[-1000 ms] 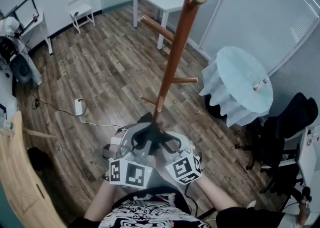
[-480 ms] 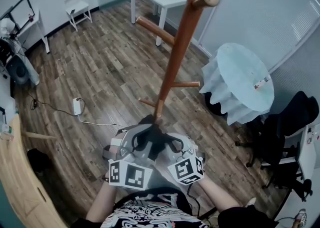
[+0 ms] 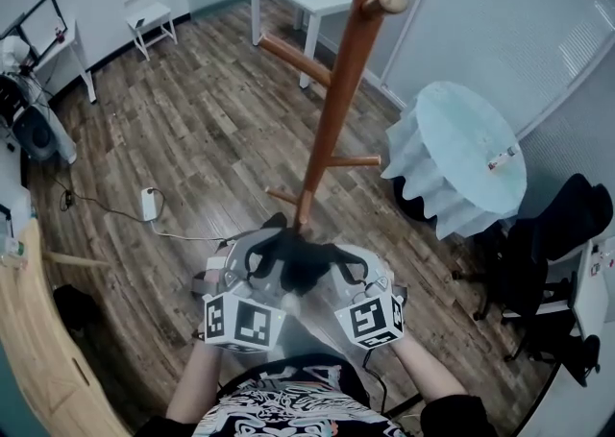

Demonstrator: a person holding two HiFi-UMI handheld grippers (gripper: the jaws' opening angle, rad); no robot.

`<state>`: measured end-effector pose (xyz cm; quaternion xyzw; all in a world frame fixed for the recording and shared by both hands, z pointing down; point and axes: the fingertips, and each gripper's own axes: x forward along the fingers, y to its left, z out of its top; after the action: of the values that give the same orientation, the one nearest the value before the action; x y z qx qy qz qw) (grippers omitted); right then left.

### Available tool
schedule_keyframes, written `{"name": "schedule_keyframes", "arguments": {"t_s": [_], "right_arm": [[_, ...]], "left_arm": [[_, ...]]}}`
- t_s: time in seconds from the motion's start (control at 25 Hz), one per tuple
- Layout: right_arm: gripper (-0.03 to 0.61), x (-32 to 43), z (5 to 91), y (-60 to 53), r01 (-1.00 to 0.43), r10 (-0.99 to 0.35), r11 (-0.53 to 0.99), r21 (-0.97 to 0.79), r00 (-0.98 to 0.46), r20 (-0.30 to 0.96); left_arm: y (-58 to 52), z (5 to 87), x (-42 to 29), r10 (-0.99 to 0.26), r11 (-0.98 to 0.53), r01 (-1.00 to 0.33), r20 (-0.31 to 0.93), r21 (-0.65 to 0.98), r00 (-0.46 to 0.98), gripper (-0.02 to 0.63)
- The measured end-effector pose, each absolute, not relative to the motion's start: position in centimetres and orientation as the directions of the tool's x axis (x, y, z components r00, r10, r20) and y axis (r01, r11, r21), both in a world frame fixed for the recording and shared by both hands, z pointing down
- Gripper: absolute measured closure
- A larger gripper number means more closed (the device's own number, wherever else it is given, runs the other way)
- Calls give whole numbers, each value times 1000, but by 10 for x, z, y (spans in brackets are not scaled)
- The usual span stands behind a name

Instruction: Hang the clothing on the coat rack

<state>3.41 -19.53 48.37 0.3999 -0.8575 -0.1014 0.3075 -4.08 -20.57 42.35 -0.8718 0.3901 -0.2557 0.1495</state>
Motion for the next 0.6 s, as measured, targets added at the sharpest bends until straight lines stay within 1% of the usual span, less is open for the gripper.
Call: {"name": "schedule_keyframes", "arguments": {"t_s": [0.12,0.4,0.6], "right_arm": [[568,39,473,-202,-636,-765,641,430,-486,422],[568,38,445,-215,-641,-782,623,448,-501,371],[568,36,436,-225,-636,-783,623,456,-504,366]], "left_arm": [[-210,432,-45,-758,-646,-572,341,-506,556,607],[-227,430,-53,-767,-641,-593,366,-488,528,606],[-240,431,-57,-772,-634,-573,372,-520,516,607]]}}
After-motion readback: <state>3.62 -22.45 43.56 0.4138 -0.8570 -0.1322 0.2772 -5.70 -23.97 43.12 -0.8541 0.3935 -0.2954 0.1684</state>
